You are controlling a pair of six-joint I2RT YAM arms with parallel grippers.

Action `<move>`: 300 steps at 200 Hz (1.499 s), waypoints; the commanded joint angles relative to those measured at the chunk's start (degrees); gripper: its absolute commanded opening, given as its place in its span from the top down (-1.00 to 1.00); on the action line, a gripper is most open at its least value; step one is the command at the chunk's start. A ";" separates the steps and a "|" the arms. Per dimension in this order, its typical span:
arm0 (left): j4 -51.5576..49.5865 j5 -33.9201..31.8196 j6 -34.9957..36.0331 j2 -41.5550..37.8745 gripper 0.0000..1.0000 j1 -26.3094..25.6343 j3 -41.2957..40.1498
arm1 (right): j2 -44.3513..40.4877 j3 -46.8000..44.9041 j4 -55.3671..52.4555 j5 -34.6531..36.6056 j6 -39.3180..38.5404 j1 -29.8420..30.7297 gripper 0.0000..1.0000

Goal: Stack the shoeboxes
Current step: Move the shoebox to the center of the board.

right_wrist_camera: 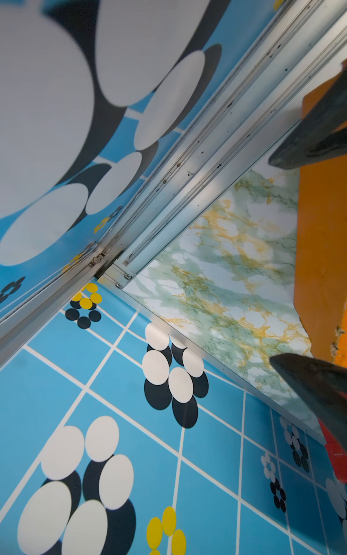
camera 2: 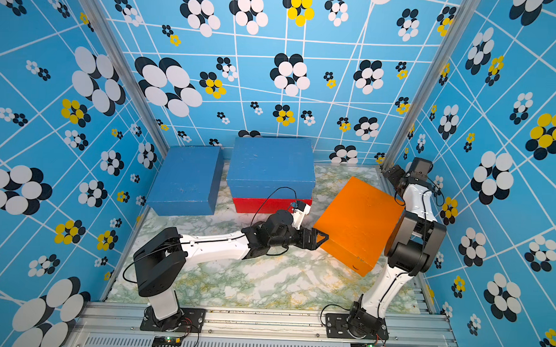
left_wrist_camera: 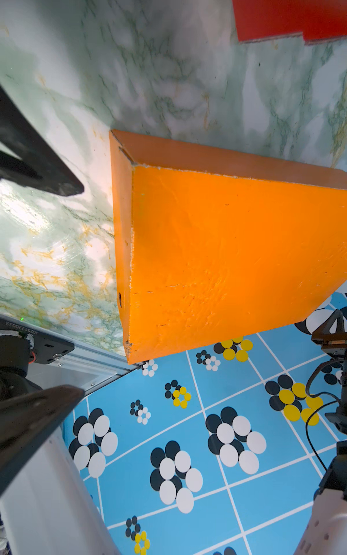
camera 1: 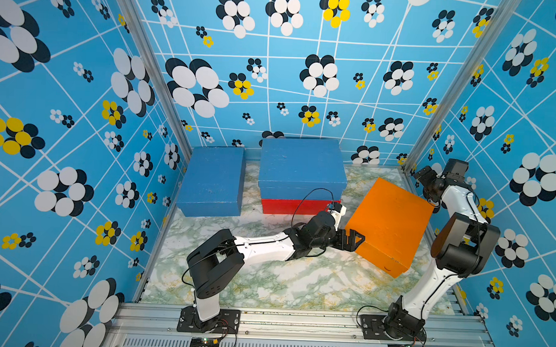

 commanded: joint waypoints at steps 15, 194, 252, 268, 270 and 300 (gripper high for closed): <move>1.61 2.09 -1.08 2.72 -0.99 -1.20 2.22 | 4.36 4.11 -6.42 -4.09 -1.74 -0.32 -0.93; 1.35 1.46 -1.74 3.09 -0.99 -1.64 2.10 | -1.46 -1.55 -16.86 -3.35 -5.26 3.10 -0.86; 0.44 -0.87 -1.00 -1.27 -0.99 -1.40 -1.76 | -12.30 -20.39 -12.03 -4.19 -5.97 3.81 -0.86; 0.21 -1.24 -0.91 -1.78 -0.99 -1.34 -2.43 | -14.67 -23.04 -12.11 -3.98 -6.78 3.81 -0.86; 0.21 -1.24 -0.91 -1.81 -0.99 -1.40 -2.41 | -14.94 -23.25 -12.15 -3.87 -6.82 3.81 -0.86; 1.15 -1.19 -1.82 -1.79 -0.99 -1.47 -3.82 | -18.56 -25.79 -12.70 -3.67 -7.52 3.88 -0.86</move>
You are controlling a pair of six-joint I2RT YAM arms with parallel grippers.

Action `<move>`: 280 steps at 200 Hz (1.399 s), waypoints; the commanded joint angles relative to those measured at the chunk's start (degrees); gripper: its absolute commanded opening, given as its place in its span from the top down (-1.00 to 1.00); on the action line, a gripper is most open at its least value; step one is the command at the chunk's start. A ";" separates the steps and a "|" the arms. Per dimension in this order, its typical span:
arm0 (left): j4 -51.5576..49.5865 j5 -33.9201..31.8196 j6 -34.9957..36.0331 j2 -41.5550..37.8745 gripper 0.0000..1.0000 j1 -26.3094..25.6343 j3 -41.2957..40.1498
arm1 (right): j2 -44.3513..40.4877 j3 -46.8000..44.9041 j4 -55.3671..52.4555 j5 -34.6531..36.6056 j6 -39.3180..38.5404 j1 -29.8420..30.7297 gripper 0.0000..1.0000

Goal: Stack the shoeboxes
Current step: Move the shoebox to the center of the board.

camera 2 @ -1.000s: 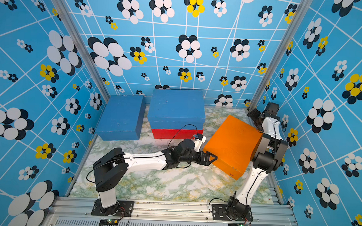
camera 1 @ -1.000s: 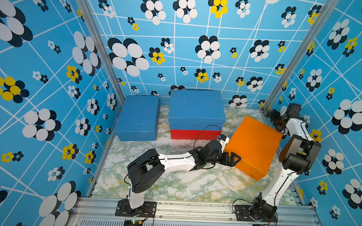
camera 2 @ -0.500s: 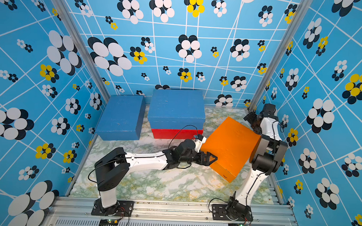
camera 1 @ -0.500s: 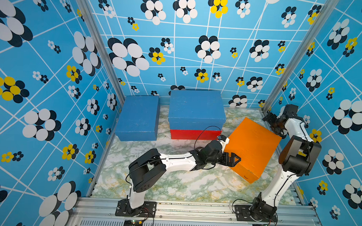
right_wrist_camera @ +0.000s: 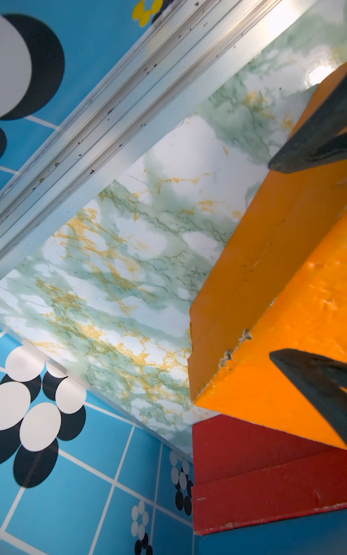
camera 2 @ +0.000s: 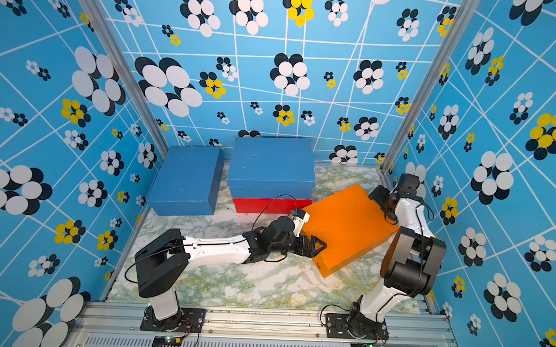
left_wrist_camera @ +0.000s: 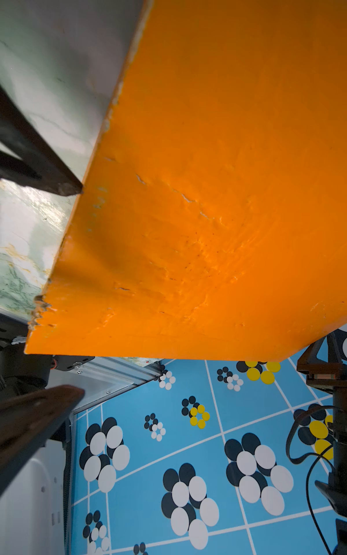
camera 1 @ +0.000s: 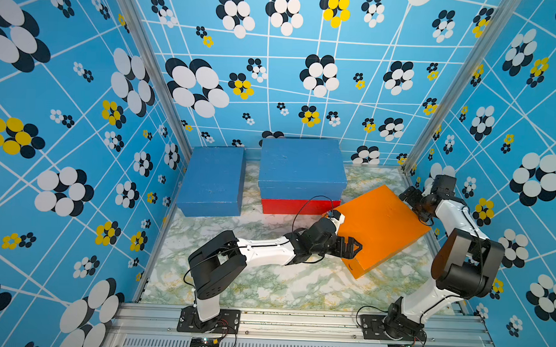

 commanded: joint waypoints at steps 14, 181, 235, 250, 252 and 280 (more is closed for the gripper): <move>4.02 -0.64 -0.19 -1.65 -0.99 -0.39 -1.78 | -3.95 -4.87 -6.73 -1.85 0.10 0.97 -0.86; 4.23 -10.08 -2.57 -10.65 -0.99 -6.85 -14.82 | -22.74 -23.74 -6.43 -4.32 -0.94 6.21 -0.86; -1.11 -15.67 -1.10 -20.87 -0.99 -6.67 -21.38 | -30.54 -28.21 -9.07 -4.75 0.46 12.19 -0.86; -3.91 -16.91 -0.49 -24.77 -0.99 -6.47 -23.13 | -32.88 -29.48 -9.93 -4.73 0.77 13.61 -0.86; -4.30 -17.08 -0.42 -25.30 -0.99 -6.40 -23.34 | -33.10 -29.64 -9.95 -4.75 0.88 13.80 -0.86; -8.60 -18.70 -0.27 -31.54 -0.99 -5.48 -26.98 | -34.52 -30.84 -10.58 -5.19 1.49 17.39 -0.87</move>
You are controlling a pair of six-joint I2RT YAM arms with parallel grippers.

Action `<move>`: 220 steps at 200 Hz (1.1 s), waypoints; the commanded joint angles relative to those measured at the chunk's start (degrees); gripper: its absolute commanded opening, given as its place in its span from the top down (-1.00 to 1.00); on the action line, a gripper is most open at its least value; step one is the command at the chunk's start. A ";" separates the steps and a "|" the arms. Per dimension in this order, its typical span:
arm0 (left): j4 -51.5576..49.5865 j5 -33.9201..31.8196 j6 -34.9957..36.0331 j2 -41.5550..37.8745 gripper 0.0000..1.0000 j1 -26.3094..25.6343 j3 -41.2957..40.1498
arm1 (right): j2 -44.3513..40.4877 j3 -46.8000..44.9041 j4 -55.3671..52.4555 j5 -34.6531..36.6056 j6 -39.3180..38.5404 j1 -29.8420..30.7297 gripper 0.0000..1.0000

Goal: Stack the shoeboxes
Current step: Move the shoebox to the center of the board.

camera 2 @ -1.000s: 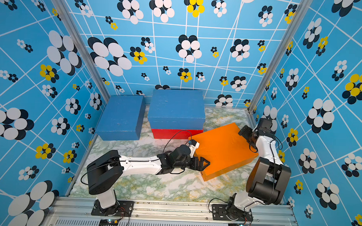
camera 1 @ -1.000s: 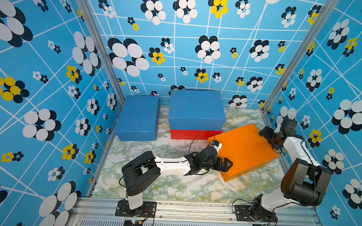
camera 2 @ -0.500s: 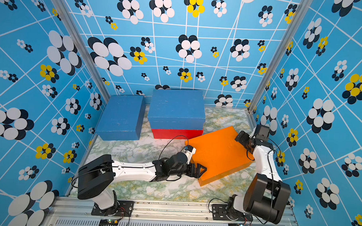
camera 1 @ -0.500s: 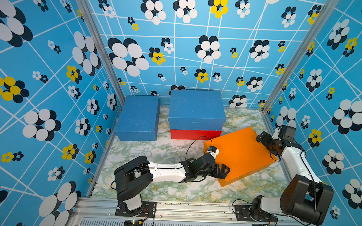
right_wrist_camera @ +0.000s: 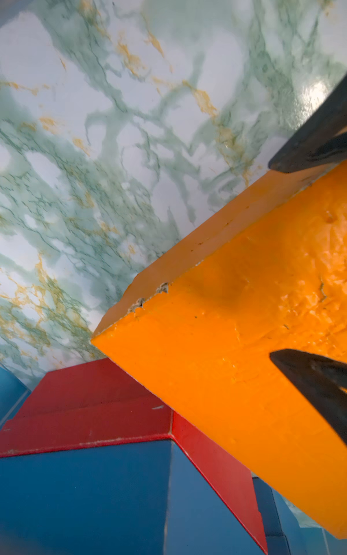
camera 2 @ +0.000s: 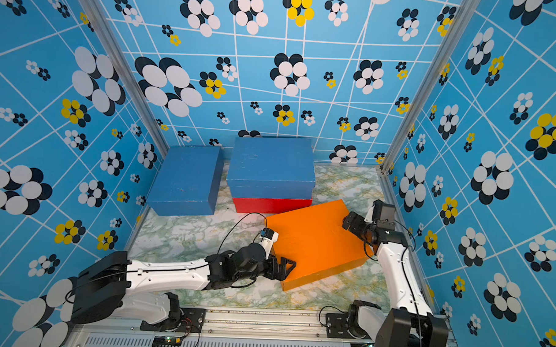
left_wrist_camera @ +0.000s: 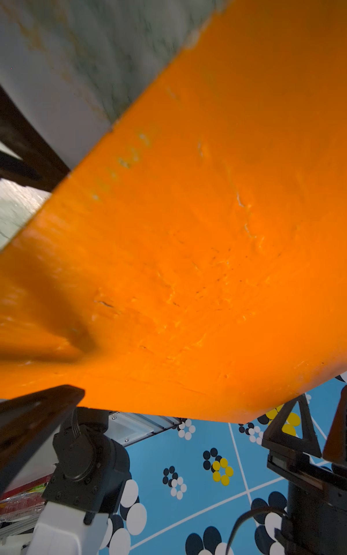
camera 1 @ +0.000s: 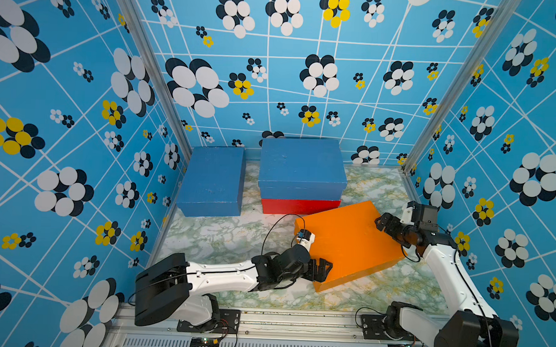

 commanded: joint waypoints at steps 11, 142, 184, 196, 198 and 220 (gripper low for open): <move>-3.67 -3.27 1.86 -7.62 -0.99 1.45 -3.17 | -0.27 -2.64 -7.70 -3.79 2.55 5.41 -0.86; -22.30 0.70 3.95 -27.04 -0.99 17.55 -8.97 | -5.73 -6.26 -7.87 -4.57 9.00 21.57 -0.86; -23.17 2.10 4.17 -25.63 -0.99 19.73 -8.67 | -6.21 -4.15 -10.14 -2.98 6.11 21.68 -0.90; -22.77 2.49 4.05 -24.73 -0.99 19.80 -8.53 | -5.87 -3.64 -9.88 -1.36 5.42 21.68 -0.92; -22.75 2.52 4.06 -24.54 -0.99 19.85 -8.46 | -5.77 -3.58 -9.79 -1.05 5.39 21.68 -0.92; -21.59 2.49 3.97 -23.61 -0.99 19.82 -8.37 | -4.18 -2.24 -9.35 0.41 3.71 21.59 -0.95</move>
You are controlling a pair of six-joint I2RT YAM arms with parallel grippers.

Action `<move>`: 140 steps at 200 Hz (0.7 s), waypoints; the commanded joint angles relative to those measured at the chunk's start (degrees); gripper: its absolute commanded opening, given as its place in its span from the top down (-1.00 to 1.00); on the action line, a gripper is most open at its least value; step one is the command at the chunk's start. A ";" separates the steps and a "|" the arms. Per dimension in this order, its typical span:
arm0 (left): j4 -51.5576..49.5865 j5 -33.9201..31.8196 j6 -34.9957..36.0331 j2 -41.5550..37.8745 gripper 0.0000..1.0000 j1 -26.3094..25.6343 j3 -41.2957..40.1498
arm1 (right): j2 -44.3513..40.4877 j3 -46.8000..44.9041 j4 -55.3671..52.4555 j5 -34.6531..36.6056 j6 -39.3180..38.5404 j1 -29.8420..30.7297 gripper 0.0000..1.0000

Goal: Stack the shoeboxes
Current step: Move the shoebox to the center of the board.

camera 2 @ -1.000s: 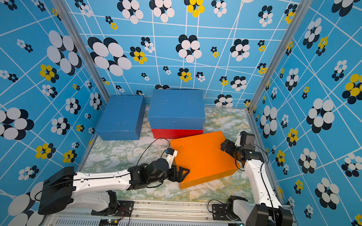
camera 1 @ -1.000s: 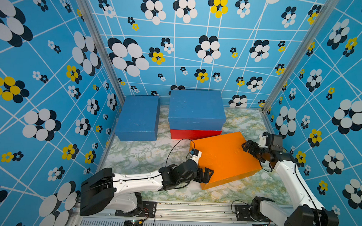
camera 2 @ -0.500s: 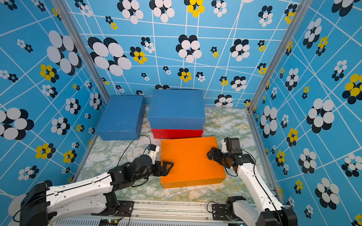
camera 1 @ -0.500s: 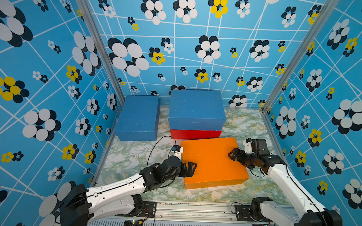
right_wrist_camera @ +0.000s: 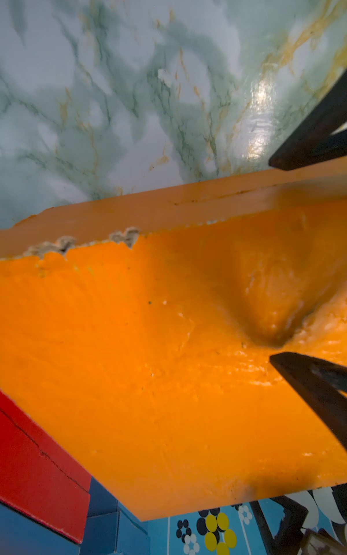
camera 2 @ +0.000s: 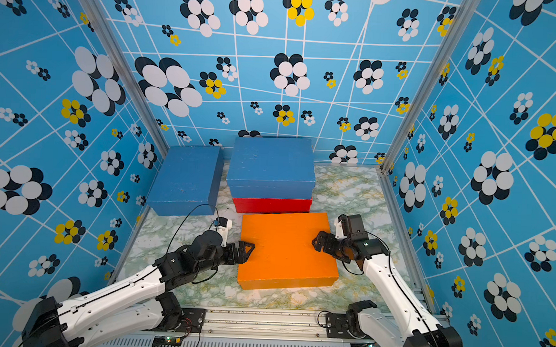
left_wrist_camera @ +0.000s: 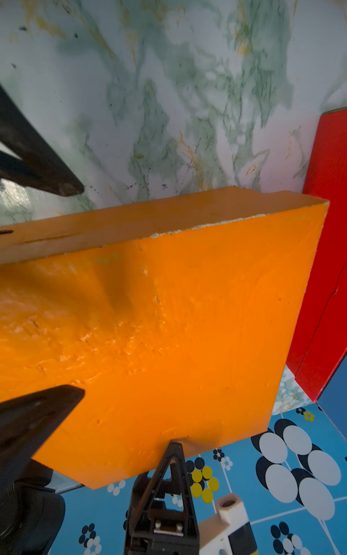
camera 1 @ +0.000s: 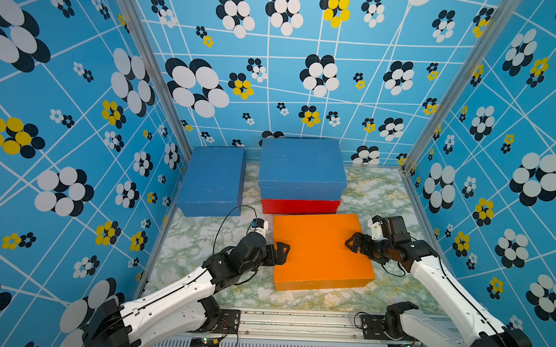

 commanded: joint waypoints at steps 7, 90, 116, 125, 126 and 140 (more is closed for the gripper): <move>0.12 0.75 1.13 0.94 -0.99 0.49 -0.29 | 1.85 3.44 -1.46 2.65 -3.15 0.18 -0.95; 6.56 3.07 0.92 9.17 -0.99 0.83 1.38 | 6.10 3.35 1.50 -6.84 -4.76 0.28 -0.80; 5.74 2.72 1.69 10.08 -0.99 1.13 2.40 | 5.24 2.10 3.48 -9.27 -3.23 0.42 -0.74; 5.33 2.80 1.70 9.82 -0.99 1.68 2.40 | 5.31 1.66 4.26 -10.14 -2.77 0.57 -0.73; 5.30 2.84 1.65 9.78 -0.99 1.74 2.41 | 5.27 1.57 4.31 -10.24 -2.74 0.60 -0.72; 4.52 3.14 1.49 8.88 -0.99 2.72 2.11 | 5.20 1.04 5.25 -10.90 -2.11 0.87 -0.69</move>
